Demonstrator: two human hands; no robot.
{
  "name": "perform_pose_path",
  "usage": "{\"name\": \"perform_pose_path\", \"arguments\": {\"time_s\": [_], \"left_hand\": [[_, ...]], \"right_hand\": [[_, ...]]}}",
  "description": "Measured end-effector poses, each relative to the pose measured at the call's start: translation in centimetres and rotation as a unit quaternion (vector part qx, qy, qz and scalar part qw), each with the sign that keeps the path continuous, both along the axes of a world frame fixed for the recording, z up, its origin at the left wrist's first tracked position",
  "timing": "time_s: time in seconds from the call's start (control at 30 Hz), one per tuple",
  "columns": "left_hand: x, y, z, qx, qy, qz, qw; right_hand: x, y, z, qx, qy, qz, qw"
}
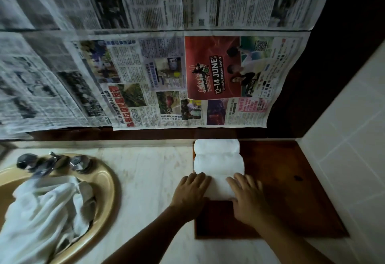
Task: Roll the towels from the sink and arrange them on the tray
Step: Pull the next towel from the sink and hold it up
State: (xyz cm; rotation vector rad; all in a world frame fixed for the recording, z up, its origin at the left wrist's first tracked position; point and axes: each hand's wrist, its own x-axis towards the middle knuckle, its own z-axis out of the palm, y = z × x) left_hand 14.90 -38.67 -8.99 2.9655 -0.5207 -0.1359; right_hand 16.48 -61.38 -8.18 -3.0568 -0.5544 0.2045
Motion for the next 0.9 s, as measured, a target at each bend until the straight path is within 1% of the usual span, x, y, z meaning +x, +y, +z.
{"name": "perform_pose_path", "arguments": {"time_s": [0.2,0.37,0.53,0.63,0.73,0.9], "left_hand": [[0.2,-0.4,-0.4,-0.007,0.010,0.016,1.000],[-0.2,0.1,0.1,-0.020,0.014,0.029,0.999],[-0.1,0.4,0.7,-0.022,0.037,0.025,0.999],[0.4,0.5,0.8,-0.010,0.045,0.026,0.999],[1.1,0.3,0.6,0.015,0.033,0.028,0.999],[1.0,0.4,-0.4,0.015,0.028,0.034,0.999]], "right_hand": [[-0.1,0.4,0.2,0.000,0.012,-0.015,1.000],[-0.1,0.1,0.6,0.012,0.003,-0.008,1.000],[0.2,0.5,1.1,0.014,-0.001,0.000,1.000],[0.5,1.4,1.3,0.013,0.006,-0.004,1.000],[0.8,2.0,1.2,0.010,0.006,-0.012,1.000],[0.6,2.4,0.7,0.011,0.015,-0.031,0.999]]}}
